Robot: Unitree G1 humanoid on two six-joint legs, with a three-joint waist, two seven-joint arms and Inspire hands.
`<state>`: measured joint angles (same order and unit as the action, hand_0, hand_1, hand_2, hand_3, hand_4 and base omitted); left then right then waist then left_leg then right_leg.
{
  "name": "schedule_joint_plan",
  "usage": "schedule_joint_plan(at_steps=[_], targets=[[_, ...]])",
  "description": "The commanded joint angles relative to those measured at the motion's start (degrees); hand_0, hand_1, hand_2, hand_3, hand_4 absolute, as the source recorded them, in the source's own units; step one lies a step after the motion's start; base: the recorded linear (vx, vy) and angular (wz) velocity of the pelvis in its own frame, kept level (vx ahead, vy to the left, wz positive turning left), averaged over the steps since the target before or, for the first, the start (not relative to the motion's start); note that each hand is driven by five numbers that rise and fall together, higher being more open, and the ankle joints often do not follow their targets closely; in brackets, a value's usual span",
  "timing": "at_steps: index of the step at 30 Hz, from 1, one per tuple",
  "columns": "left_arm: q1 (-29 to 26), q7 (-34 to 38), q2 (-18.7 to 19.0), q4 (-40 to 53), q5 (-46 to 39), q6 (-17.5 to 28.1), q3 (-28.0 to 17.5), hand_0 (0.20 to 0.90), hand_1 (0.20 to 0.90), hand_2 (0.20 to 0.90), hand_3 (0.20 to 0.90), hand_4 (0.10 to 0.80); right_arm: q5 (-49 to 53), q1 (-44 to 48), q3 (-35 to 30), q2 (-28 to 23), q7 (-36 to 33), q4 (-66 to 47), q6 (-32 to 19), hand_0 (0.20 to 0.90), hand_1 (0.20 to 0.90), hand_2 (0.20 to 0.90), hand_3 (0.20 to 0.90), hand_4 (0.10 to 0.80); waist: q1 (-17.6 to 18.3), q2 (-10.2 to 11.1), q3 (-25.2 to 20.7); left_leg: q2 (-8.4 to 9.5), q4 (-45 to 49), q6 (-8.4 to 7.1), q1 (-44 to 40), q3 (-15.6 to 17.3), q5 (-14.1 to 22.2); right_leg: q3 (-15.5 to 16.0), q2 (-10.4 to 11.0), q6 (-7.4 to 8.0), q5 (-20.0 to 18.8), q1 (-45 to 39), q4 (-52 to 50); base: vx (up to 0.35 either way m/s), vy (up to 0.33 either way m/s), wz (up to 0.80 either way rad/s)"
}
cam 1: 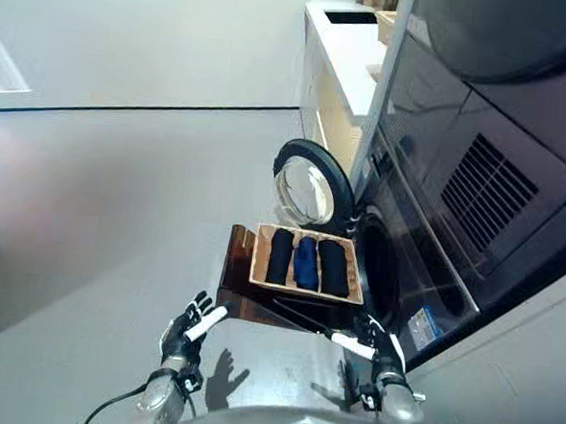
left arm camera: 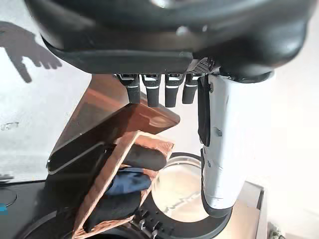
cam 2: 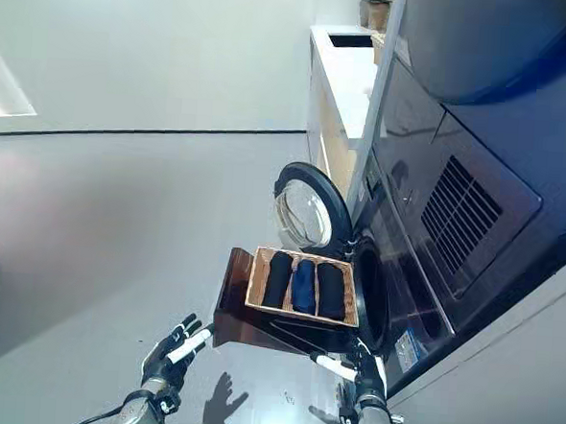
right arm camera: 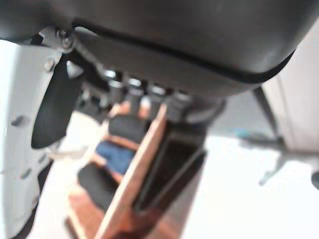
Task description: Pick up the clothes and place them into the washing machine
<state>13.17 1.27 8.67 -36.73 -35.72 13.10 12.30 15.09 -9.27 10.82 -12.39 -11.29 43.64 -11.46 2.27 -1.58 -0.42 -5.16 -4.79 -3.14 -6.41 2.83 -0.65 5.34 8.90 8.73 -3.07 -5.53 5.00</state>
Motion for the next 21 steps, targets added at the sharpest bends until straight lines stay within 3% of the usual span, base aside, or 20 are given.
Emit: schedule_joint_plan(at_steps=[1, 21], targets=[[-6.9, -0.6, 0.7, -0.1, 1.4, 4.5, -0.9, 0.9, 0.9, 0.9, 0.9, 0.8, 0.9, 7.0, -0.9, -0.3, -1.0, -0.7, -5.2, 0.9, 0.9, 0.9, 0.9, 0.8, -1.2, 2.3, 0.5, 1.52, -0.2, -0.89, 0.4, -4.0, 1.0, 0.4, -1.2, 0.02, -2.1, 2.2, 0.0, 0.0, 0.0, 0.0], [-5.7, -0.6, 1.0, 0.1, 1.4, 4.4, -1.6, 0.9, 0.9, 0.9, 0.9, 0.8, 0.5, 6.4, -0.9, 0.3, -2.1, 0.0, -5.7, 0.9, 0.9, 0.9, 0.9, 0.8, -0.7, 3.5, 0.6, 1.61, -0.2, -0.94, 0.7, -3.7, 1.0, 0.1, -1.1, -0.06, -2.0, 2.0, 0.0, 0.0, 0.0, 0.0]])
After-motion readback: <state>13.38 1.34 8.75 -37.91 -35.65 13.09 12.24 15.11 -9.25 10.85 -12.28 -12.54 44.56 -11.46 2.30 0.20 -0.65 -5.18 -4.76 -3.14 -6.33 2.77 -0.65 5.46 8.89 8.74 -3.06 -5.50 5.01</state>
